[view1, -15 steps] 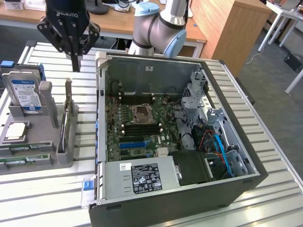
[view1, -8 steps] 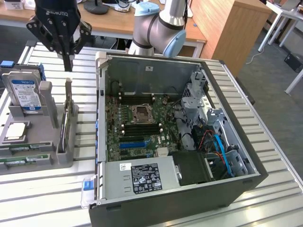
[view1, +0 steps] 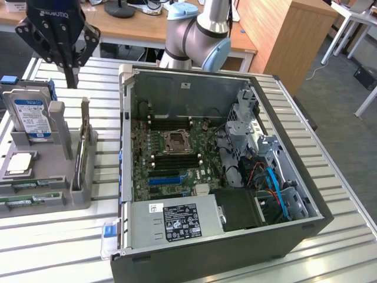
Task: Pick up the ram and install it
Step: 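Reach for the ram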
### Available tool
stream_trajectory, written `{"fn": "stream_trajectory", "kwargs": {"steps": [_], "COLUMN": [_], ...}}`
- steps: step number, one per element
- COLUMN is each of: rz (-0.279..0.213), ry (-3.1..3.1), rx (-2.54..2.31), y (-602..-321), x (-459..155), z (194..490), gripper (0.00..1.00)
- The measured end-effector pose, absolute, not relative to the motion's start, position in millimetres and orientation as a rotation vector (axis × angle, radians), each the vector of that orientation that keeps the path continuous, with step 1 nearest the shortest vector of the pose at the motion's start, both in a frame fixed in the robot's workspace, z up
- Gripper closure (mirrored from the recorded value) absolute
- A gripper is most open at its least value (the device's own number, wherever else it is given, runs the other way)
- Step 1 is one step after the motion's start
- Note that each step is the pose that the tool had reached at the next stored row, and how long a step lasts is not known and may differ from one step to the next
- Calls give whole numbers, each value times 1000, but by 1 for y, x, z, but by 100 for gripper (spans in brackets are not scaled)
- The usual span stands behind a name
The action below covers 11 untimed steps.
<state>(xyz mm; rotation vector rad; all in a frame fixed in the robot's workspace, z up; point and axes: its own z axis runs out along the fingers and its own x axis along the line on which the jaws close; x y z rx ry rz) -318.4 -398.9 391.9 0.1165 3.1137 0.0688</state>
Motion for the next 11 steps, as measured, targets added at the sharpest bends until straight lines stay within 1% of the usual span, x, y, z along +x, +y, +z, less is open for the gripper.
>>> {"fn": "stream_trajectory", "kwargs": {"steps": [11], "rz": [69], "ry": [3114], "rx": [117], "y": [-399], "x": [-359], "z": [392], "gripper": [89]}}
